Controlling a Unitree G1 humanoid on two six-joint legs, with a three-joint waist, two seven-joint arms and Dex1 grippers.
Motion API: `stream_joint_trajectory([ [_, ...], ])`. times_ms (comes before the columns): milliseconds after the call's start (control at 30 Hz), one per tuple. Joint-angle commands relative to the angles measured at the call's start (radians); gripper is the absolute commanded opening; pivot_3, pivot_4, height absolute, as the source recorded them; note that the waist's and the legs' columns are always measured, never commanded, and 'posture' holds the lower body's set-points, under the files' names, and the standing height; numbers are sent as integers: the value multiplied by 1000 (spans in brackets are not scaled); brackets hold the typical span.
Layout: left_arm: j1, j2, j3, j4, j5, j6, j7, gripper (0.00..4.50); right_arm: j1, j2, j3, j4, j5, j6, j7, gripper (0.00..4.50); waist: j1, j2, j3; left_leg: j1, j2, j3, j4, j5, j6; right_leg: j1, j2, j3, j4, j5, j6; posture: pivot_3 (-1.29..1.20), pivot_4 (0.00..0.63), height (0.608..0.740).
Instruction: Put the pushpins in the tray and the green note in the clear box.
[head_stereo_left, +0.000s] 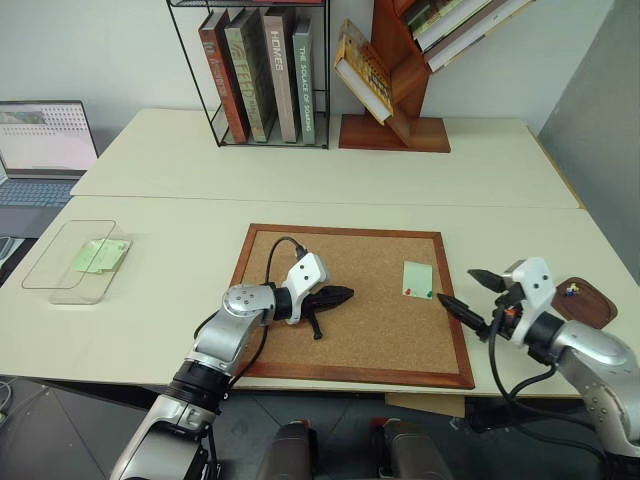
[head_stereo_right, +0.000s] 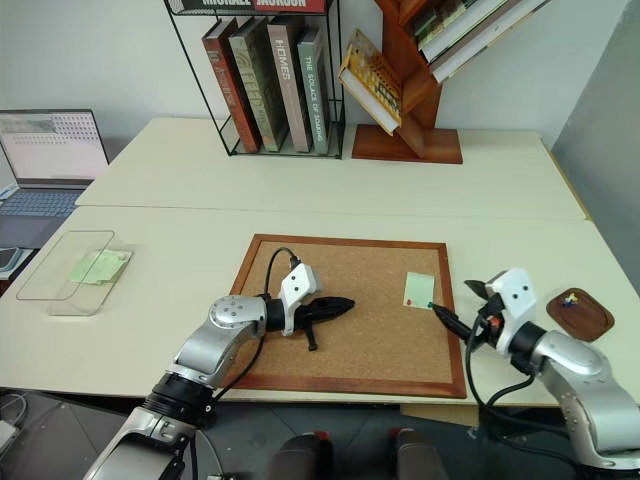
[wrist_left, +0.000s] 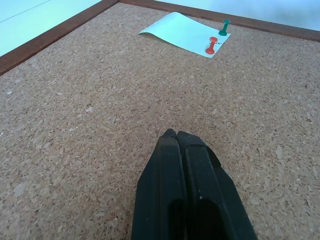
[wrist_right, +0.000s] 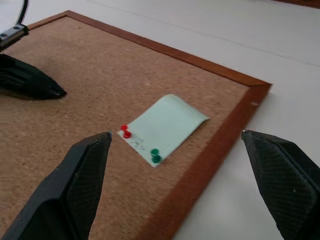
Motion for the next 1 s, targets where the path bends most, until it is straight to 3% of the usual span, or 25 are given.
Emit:
stream_joint_trajectory([
  [33,16,5,-24,23,26,14,-9,0,-39,18,54,40,-50,-54,-10,4424,0,-1,0,0,0,0,0,0,0,0,0,0,0,0,0,0,150,740],
  [300,16,9,-20,20,25,16,-7,0,-67,19,112,128,-115,-115,14,4253,0,-1,0,0,0,0,0,0,0,0,0,0,0,-1,-1,0,150,740],
  [633,19,12,-21,14,23,22,-9,0,-103,38,173,216,-186,-193,7,2324,0,-1,0,0,0,0,0,0,0,0,0,0,0,0,-1,0,150,740],
  [1000,29,18,-22,-5,22,32,-10,0,-80,42,139,209,-167,-202,10,291,0,-1,0,0,0,0,0,0,0,0,0,0,0,0,0,0,150,740],
])
